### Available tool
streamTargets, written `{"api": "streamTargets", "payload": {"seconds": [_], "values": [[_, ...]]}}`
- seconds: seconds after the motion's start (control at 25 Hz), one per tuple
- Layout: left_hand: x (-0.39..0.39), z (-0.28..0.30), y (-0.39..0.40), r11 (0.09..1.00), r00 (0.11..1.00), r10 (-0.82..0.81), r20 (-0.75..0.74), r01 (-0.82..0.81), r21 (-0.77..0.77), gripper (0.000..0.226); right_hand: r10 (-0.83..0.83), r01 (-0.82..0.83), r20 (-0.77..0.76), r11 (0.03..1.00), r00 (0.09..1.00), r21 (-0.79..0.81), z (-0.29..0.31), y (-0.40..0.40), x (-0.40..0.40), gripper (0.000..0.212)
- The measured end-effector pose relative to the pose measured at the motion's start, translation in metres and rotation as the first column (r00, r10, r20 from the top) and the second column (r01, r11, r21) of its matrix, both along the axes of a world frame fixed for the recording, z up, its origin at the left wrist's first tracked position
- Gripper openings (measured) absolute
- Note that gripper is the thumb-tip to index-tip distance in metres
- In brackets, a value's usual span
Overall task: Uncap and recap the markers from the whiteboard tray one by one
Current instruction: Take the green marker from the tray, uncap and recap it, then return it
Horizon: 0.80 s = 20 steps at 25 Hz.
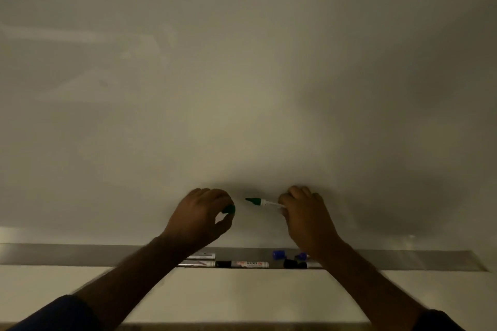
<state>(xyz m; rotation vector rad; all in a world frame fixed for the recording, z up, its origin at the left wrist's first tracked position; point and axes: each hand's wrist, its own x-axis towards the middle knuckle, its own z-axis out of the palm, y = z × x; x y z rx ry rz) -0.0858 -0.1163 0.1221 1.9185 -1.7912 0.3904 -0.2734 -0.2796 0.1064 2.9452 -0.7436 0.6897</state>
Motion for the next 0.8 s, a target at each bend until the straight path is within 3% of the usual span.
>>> {"api": "streamTargets", "payload": {"seconds": [0.2, 0.36, 0.56, 0.8], "values": [[0.001, 0.063, 0.001, 0.987, 0.987, 0.071, -0.144, -0.091, -0.134, 0.02, 0.015, -0.009, 0.144, 0.999, 0.989, -0.04, 0.076, 0.004, -0.016, 0.006], [0.0, 0.107, 0.001, 0.966, 0.975, 0.019, -0.223, -0.075, -0.246, 0.023, 0.069, -0.057, 0.263, 0.997, 0.962, -0.053, 0.131, 0.01, -0.025, 0.008], [-0.014, 0.156, -0.001, 0.923, 0.961, -0.062, -0.27, -0.048, -0.383, 0.025, 0.177, -0.162, 0.392, 0.984, 0.903, -0.072, 0.179, 0.018, -0.031, 0.013], [-0.026, 0.189, 0.001, 0.9, 0.962, -0.11, -0.252, -0.011, -0.435, 0.026, 0.251, -0.216, 0.444, 0.968, 0.86, -0.129, 0.204, 0.015, -0.036, 0.018]]}}
